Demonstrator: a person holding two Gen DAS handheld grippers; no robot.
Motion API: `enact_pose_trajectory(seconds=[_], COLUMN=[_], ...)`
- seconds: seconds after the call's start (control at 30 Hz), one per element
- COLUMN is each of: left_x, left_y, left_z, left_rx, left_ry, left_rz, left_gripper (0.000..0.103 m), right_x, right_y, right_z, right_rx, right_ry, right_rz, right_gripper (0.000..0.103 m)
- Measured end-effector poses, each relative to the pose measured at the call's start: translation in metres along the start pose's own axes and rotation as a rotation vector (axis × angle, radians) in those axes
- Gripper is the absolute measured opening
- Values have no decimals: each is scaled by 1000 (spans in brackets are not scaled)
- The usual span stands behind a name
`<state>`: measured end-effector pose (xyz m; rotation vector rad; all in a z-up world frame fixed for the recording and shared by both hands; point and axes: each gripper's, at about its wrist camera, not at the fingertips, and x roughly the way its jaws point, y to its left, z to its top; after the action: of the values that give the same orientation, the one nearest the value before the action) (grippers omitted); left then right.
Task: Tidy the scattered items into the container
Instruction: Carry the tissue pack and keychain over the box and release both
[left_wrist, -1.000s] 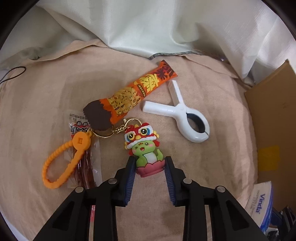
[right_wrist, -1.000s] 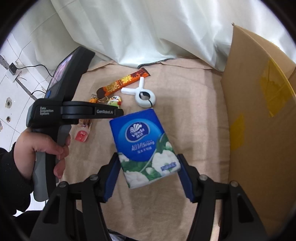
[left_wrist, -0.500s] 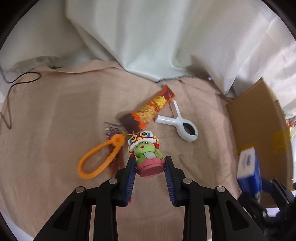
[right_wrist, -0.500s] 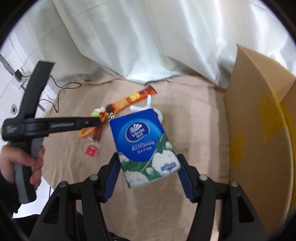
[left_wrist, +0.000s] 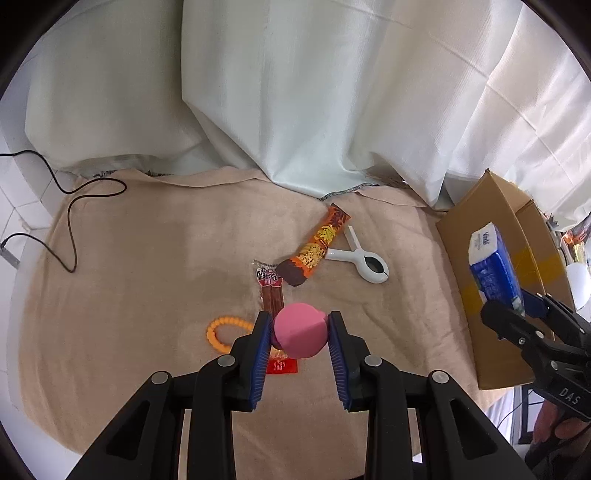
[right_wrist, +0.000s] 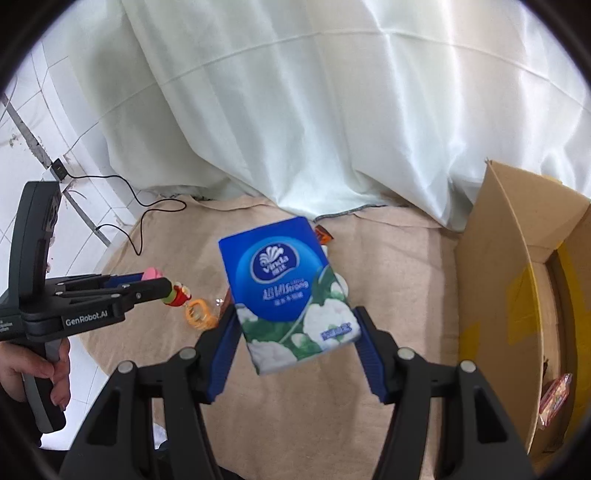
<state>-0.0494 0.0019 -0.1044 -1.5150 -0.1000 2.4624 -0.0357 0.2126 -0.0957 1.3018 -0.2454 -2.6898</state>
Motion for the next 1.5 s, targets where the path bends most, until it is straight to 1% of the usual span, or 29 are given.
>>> enact_pose_trajectory(seconds=[0.13, 0.2, 0.27, 0.33, 0.5, 0.63, 0.73, 0.83, 0.93, 1.03, 1.1, 1.2, 1.3, 1.37, 1.43, 1.47, 1.5], left_x=[-8, -11, -15, -20, -32, -40, -43, -44, -43, -48, -50, -49, -43, -33, -28, -27, -27], left_y=[-3, -8, -15, -27, -60, -94, -121, -148, -178, -210, -226, -247, -256, -262, -266, -268, -269], left_z=[3, 8, 16, 25, 55, 77, 91, 100, 110, 119, 121, 122, 117, 114, 112, 111, 110], left_rx=[22, 38, 43, 73, 140, 204, 239, 286, 336, 380, 400, 429, 448, 450, 451, 457, 461], left_ry=[-18, -28, -35, -54, -103, -139, -147, -157, -159, -170, -172, -169, -151, -131, -119, -120, -122], left_rz=[10, 15, -5, -11, -51, -90, -140, -166, -196, -223, -240, -256, -266, -265, -264, -259, -258], left_gripper=[31, 31, 31, 31, 31, 31, 31, 31, 31, 31, 31, 31, 31, 31, 31, 31, 31], right_x=[-4, -9, -16, -28, -70, -104, -118, -122, -122, -120, -114, -106, -101, -97, -90, -89, -88], right_y=[1, 0, -5, -11, -39, -76, -109, -139, -172, -194, -206, -210, -215, -221, -226, -225, -226], right_z=[1, 3, 5, 9, 21, 23, 15, 3, -16, -35, -48, -58, -64, -67, -70, -71, -74], right_rx=[-5, -6, 2, 7, 30, 86, 134, 183, 247, 311, 339, 358, 377, 413, 443, 448, 458], right_ry=[-9, -17, -33, -56, -133, -188, -189, -165, -120, -76, -23, 24, 54, 75, 106, 115, 114], right_rz=[-6, -28, -32, -49, -134, -232, -308, -361, -408, -429, -445, -438, -431, -418, -421, -426, -434], right_gripper=[64, 64, 64, 64, 64, 64, 64, 64, 64, 64, 64, 64, 65, 66, 69, 79, 84])
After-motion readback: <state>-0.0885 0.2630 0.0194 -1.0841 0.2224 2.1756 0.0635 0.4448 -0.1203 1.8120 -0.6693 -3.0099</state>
